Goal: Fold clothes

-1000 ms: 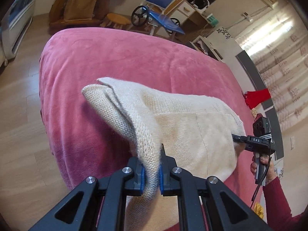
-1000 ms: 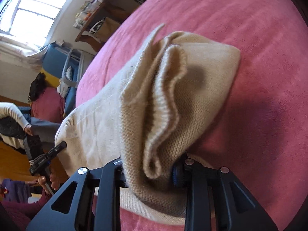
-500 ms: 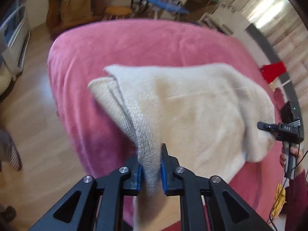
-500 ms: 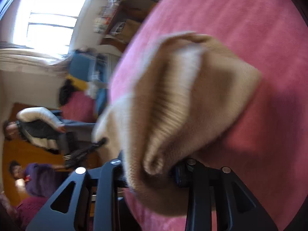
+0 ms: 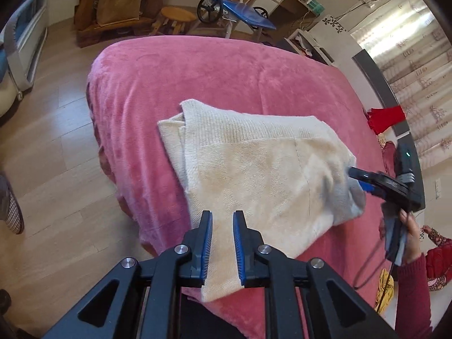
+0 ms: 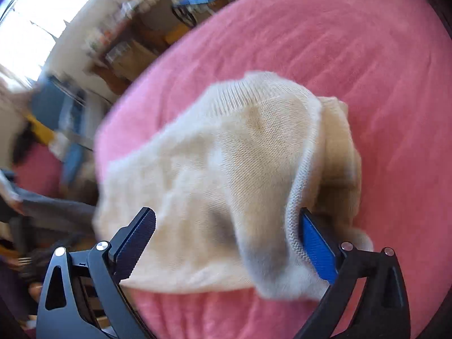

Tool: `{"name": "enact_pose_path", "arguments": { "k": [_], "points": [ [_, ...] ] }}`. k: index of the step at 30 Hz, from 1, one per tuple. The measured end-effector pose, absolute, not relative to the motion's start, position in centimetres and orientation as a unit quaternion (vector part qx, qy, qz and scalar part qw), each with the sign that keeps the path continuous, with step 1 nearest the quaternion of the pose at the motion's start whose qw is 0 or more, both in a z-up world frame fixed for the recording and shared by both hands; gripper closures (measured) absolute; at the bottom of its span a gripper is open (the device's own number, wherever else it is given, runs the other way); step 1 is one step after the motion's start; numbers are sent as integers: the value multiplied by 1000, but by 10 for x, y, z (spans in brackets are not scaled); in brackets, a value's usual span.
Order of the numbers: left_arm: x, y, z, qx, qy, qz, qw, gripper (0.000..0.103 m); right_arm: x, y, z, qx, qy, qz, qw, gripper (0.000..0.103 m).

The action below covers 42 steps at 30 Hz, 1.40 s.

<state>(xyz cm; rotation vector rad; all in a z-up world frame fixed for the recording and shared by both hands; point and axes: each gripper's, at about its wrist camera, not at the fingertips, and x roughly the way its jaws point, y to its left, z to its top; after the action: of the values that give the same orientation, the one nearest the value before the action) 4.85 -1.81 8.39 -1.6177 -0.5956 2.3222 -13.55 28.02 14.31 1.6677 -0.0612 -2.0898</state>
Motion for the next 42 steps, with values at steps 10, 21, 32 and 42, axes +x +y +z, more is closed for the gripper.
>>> {"name": "enact_pose_path", "arguments": {
  "k": [10,21,32,42],
  "points": [
    [59,-47,81,-553,-220,794,128,88,-118,227,151,440,343,-815,161,3],
    [51,-39,77,-563,-225,781,146,87,-170,262,103,602,157,-768,151,84],
    [66,-18,79,-569,-221,773,174,87,-94,294,163,503,220,-823,142,98],
    [79,19,109,-543,-198,777,251,86,60,449,254,446,332,-824,-112,103]
  ]
}}
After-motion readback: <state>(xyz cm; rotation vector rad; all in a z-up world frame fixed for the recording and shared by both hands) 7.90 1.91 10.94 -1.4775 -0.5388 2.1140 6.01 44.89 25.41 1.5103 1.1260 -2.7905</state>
